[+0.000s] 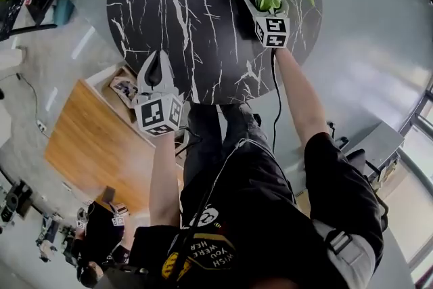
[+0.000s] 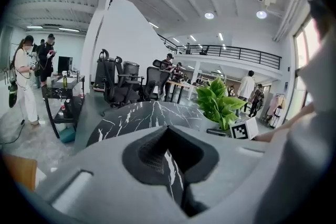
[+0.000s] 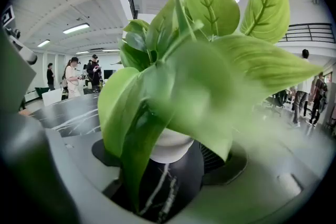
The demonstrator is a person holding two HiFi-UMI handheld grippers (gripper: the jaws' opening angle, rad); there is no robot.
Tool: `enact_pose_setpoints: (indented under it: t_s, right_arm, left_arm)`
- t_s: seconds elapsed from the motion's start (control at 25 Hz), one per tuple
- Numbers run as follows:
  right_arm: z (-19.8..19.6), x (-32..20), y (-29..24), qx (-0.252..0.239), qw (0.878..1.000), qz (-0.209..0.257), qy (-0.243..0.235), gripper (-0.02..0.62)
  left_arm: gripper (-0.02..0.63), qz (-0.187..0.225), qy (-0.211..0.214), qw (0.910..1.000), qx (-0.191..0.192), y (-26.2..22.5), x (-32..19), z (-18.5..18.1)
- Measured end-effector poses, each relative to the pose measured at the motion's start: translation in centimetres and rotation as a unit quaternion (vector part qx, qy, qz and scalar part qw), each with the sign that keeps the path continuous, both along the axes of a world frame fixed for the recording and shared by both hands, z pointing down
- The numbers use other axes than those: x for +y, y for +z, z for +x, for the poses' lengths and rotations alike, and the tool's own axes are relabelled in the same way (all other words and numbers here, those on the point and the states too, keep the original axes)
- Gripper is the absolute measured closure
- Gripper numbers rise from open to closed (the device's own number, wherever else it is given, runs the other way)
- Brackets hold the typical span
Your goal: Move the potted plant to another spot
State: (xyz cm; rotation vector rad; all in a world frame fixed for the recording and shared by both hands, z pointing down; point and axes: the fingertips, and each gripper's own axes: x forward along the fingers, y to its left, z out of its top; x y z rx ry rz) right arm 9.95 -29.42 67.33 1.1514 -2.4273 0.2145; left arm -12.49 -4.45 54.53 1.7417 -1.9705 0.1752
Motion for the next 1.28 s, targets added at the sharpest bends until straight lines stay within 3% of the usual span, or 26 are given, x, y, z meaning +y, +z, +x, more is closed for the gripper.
enact_pose_setpoints:
  t_s: [0.36,0.68,0.84,1.0,1.16,1.28]
  right_arm:
    - [-13.6,4.4,0.2,-0.009,0.992,0.0,-0.13,0.227]
    - [-20.5,7.2,0.2,-0.011,0.983,-0.006,-0.184,0.231]
    - [-20.6,8.4,0.2,-0.006,0.982,-0.02,-0.186,0.235]
    - [-18.2,11.3,-1.1,-0.012,0.986,-0.051,-0.159,0.265]
    - [-14.5,16.1,-7.5,-0.035,0.99,-0.068,-0.122,0.369]
    - [-13.0,18.4,-13.8,-0.026,0.992,-0.036,-0.115,0.531]
  left_arm:
    - [0.601,0.001,-0.067,0.9977,-0.001,0.3,4.3,-4.7]
    - [0.601,0.0,-0.122,0.9925,-0.003,0.4,8.0,-8.1]
    - [0.601,0.0,-0.126,0.992,-0.004,0.1,8.4,-8.3]
    - [0.601,-0.001,-0.106,0.9944,-0.001,-0.4,7.4,-6.7]
    - [0.601,0.003,-0.05,0.9987,-0.006,-3.0,5.3,-2.6]
    - [0.601,0.026,-0.012,0.9995,-0.016,-6.2,2.9,0.2]
